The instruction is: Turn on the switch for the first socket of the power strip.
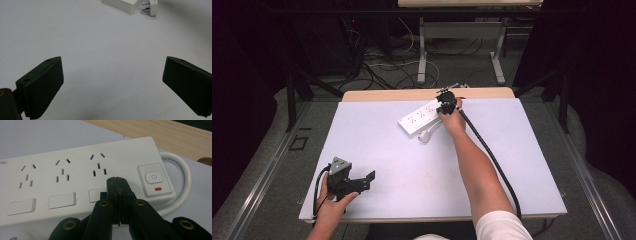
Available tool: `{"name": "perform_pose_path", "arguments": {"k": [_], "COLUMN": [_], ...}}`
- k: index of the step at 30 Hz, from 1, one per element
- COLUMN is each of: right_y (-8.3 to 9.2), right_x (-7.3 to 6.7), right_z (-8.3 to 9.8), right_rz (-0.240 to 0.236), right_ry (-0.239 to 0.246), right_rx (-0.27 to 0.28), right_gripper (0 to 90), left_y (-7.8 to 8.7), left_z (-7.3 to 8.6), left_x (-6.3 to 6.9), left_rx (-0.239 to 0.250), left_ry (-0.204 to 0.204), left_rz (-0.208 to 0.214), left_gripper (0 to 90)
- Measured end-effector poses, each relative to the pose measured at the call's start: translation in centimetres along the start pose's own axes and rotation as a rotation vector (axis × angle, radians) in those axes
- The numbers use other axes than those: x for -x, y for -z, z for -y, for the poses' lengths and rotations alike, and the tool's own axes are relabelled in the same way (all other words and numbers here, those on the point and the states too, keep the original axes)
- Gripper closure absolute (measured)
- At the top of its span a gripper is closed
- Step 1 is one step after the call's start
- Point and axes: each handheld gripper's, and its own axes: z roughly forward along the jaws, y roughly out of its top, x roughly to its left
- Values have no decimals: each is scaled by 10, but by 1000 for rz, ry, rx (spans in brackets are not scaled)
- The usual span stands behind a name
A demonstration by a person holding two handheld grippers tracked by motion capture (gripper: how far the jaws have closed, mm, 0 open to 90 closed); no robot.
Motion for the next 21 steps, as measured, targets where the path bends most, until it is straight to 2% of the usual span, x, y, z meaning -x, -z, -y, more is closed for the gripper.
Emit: {"name": "perform_pose_path", "arguments": {"k": [16, 21], "right_y": [-3, -4], "right_x": [-3, -4], "right_z": [0, 1], "right_rz": [5, -11], "right_ry": [9, 4], "right_rx": [17, 18], "right_gripper": [900, 900], "left_y": [3, 3], "left_z": [2, 2], "left_x": [0, 0], "left_rx": [8, 6], "left_ry": [6, 4], "left_rz": [-6, -8], "left_gripper": [32, 33]}}
